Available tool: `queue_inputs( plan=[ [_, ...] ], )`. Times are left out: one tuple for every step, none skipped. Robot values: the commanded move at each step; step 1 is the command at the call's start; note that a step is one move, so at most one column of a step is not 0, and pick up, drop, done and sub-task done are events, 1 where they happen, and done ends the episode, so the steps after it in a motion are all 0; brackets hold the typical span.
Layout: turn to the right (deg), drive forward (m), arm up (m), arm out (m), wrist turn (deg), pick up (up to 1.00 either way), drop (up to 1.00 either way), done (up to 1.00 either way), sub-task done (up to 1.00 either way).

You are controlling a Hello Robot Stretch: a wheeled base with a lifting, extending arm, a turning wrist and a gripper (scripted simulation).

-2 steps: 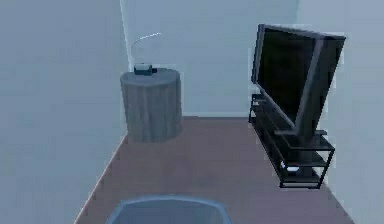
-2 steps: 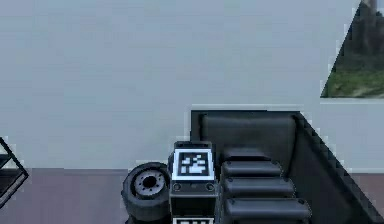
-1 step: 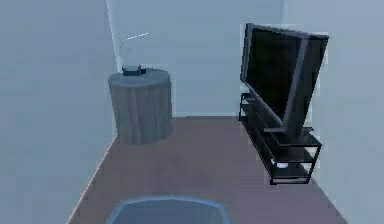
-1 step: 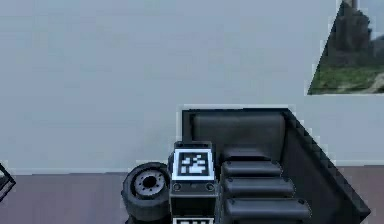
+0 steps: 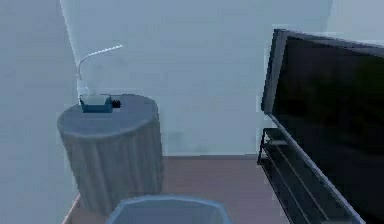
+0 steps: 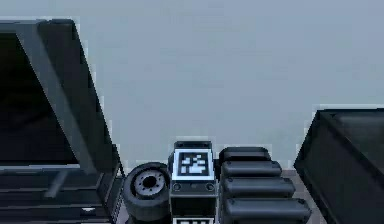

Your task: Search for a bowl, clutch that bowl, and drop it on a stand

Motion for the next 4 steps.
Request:
queue_inputs(
  plan=[
    [42.0,0.0,0.0,0.0,0.0,0.0,0.0,0.0,0.0],
    [0.0,0.25,0.0,0.0,0.0,0.0,0.0,0.0,0.0],
    [-45.0,0.0,0.0,0.0,0.0,0.0,0.0,0.0,0.0],
    [-45.0,0.0,0.0,0.0,0.0,0.0,0.0,0.0,0.0]
  ],
)
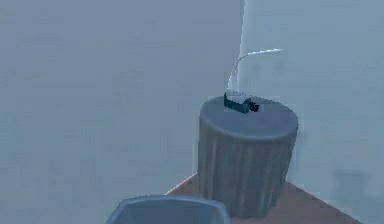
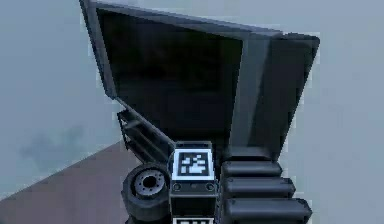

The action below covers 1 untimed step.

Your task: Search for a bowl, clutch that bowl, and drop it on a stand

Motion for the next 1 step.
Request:
queue_inputs(
  plan=[
    [-39.0,0.0,0.0,0.0,0.0,0.0,0.0,0.0,0.0]
  ],
)
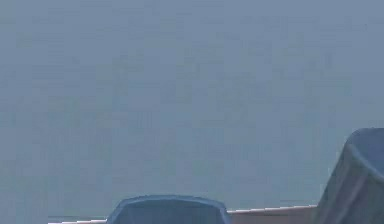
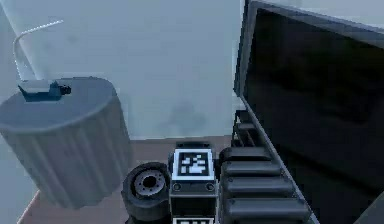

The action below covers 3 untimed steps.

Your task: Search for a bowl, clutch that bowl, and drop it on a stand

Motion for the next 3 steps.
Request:
queue_inputs(
  plan=[
    [45.0,0.0,0.0,0.0,0.0,0.0,0.0,0.0,0.0],
    [45.0,0.0,0.0,0.0,0.0,0.0,0.0,0.0,0.0],
    [30.0,0.0,0.0,0.0,0.0,0.0,0.0,0.0,0.0]
  ],
)
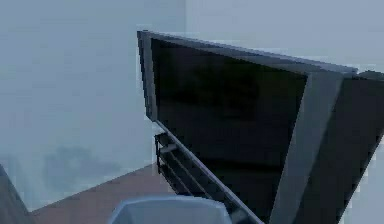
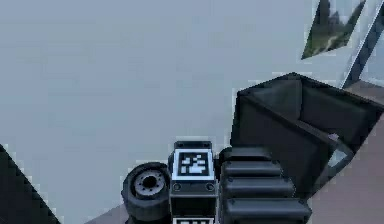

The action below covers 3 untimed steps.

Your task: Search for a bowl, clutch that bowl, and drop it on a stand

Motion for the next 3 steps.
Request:
queue_inputs(
  plan=[
    [-45.0,0.0,0.0,0.0,0.0,0.0,0.0,0.0,0.0],
    [-45.0,0.0,0.0,0.0,0.0,0.0,0.0,0.0,0.0],
    [-21.0,0.0,0.0,0.0,0.0,0.0,0.0,0.0,0.0]
  ],
)
